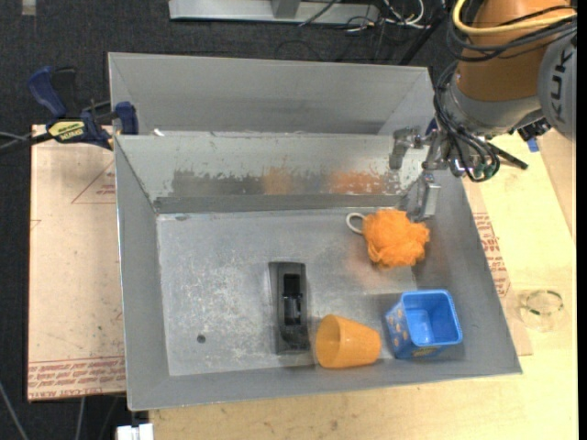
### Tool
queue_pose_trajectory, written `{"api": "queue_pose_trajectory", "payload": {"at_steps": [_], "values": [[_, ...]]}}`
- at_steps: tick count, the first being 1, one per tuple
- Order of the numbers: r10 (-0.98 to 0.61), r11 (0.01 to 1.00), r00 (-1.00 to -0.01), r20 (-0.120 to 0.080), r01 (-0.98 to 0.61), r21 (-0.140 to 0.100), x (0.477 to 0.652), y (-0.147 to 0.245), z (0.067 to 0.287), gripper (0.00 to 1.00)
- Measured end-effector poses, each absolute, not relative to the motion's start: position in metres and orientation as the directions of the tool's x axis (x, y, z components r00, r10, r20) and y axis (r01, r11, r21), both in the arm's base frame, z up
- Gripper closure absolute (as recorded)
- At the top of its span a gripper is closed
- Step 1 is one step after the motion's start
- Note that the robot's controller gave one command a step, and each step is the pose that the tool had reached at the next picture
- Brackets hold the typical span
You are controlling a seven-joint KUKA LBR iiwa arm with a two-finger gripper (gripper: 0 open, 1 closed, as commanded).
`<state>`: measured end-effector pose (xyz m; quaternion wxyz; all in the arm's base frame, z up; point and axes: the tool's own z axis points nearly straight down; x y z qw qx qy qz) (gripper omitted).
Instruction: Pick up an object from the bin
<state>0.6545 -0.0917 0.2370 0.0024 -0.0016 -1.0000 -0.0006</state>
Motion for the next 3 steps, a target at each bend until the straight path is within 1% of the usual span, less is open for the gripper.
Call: {"api": "queue_pose_trajectory", "payload": {"at_steps": [1,2,3], "values": [[0.002,1.0,-1.0,-0.002,0.002,0.0,0.656,-0.091,0.243,0.0],[-0.041,0.999,-0.999,-0.01,-0.04,-0.001,0.647,-0.087,0.214,0.0],[-0.168,0.986,-0.986,-0.006,-0.168,-0.001,0.641,-0.081,0.164,0.0]]}}
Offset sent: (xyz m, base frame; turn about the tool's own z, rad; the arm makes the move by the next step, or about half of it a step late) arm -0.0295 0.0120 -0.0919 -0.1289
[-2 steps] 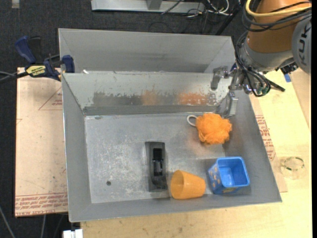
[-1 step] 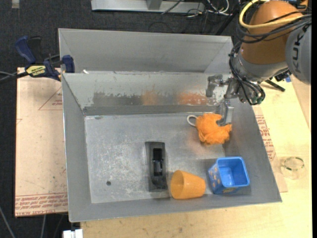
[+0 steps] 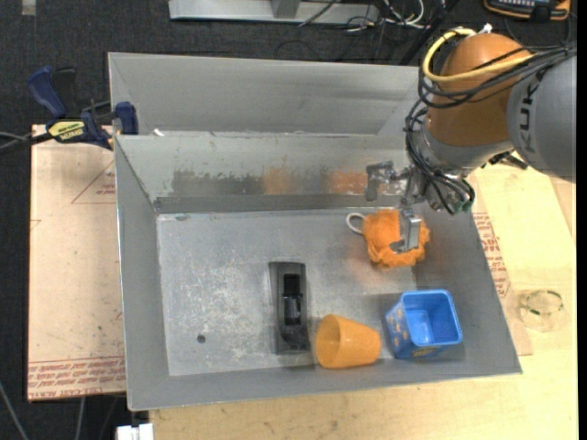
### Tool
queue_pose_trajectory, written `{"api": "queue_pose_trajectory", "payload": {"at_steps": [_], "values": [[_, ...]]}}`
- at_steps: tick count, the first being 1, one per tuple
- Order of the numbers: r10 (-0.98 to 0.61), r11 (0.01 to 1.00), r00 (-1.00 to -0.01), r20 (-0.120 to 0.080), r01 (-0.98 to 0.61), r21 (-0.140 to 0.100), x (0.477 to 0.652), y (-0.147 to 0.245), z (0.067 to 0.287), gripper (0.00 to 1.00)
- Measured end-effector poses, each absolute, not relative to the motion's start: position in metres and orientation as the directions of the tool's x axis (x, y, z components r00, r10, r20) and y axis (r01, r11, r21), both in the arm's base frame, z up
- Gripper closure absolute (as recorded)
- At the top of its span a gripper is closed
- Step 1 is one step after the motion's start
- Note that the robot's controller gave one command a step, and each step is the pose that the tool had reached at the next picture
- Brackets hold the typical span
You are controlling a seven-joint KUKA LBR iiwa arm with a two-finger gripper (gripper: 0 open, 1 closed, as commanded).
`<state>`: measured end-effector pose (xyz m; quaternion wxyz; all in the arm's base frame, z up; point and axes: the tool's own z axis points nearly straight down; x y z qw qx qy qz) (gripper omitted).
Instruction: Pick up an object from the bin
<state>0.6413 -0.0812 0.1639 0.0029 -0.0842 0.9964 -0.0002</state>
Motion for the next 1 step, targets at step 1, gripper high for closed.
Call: {"api": "queue_pose_trajectory", "payload": {"at_steps": [1], "values": [[-0.399,0.917,-0.917,-0.012,-0.399,-0.004,0.6232,-0.09,0.1172,1.0]]}}
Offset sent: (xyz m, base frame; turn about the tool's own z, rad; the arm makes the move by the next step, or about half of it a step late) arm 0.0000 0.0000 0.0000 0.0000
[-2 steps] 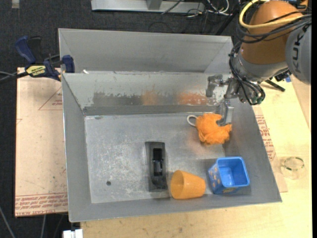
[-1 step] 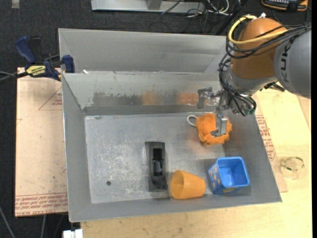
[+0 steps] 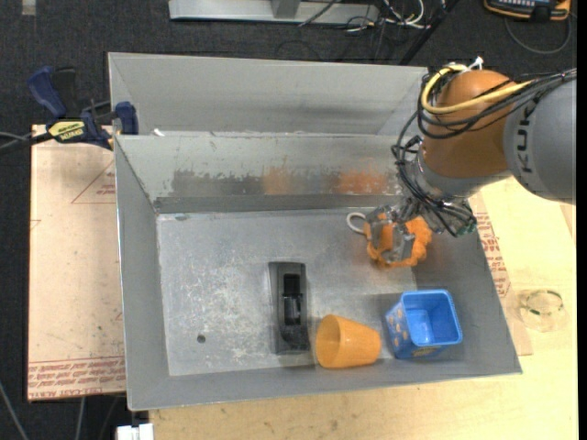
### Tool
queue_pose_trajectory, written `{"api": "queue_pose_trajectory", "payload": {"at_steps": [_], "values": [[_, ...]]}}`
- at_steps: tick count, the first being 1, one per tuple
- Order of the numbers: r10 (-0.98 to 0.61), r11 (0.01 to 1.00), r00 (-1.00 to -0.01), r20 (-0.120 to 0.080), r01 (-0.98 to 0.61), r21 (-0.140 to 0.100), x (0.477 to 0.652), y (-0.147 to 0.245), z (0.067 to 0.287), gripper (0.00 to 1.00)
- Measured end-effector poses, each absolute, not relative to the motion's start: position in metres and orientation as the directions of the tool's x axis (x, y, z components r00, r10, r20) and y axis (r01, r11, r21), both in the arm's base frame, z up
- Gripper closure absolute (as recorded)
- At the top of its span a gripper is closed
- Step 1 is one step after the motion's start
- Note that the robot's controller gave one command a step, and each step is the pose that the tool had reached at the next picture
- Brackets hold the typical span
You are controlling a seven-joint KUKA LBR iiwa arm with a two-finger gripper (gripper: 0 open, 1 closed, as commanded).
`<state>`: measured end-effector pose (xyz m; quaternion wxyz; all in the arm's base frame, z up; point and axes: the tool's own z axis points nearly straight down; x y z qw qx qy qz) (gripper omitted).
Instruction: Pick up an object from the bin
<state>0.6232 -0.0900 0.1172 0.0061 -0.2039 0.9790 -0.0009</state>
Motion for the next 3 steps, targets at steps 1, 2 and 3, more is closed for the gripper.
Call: {"api": "queue_pose_trajectory", "payload": {"at_steps": [1,2,3], "values": [[-0.399,0.917,-0.917,-0.012,-0.399,-0.004,0.623,-0.09,0.117,1.0],[-0.484,0.875,-0.875,-0.008,-0.484,-0.005,0.623,-0.085,0.125,1.0],[-0.689,0.725,-0.725,-0.01,-0.689,-0.007,0.633,-0.063,0.162,1.0]]}}
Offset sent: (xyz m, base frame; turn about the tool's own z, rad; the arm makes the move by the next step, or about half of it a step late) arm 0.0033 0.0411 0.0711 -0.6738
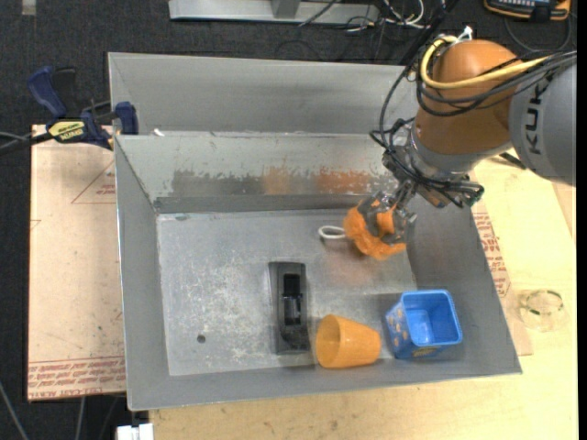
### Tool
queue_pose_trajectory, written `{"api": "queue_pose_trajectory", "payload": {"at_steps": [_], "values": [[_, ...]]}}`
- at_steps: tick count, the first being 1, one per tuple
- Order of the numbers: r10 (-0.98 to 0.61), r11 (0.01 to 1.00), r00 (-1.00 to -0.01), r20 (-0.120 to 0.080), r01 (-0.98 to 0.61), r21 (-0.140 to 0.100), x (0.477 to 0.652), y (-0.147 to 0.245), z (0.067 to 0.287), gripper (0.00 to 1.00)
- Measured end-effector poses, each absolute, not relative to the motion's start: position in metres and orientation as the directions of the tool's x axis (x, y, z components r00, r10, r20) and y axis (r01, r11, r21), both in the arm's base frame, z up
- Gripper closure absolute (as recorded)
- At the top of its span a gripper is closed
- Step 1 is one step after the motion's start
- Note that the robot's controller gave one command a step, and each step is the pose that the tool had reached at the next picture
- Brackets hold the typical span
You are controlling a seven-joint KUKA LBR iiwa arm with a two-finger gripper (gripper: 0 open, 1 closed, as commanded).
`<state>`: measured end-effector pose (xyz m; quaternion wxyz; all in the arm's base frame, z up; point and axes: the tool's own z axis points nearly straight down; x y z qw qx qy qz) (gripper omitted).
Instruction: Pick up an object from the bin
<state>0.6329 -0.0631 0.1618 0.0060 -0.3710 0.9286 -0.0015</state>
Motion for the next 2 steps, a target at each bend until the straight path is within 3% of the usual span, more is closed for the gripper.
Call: {"api": "queue_pose_trajectory", "payload": {"at_steps": [1,2], "values": [[-0.722,0.692,-0.691,-0.013,-0.722,-0.01,0.637,-0.048,0.195,1.0],[-0.64,0.768,-0.768,-0.015,-0.64,-0.007,0.617,-0.065,0.267,1.0]]}}
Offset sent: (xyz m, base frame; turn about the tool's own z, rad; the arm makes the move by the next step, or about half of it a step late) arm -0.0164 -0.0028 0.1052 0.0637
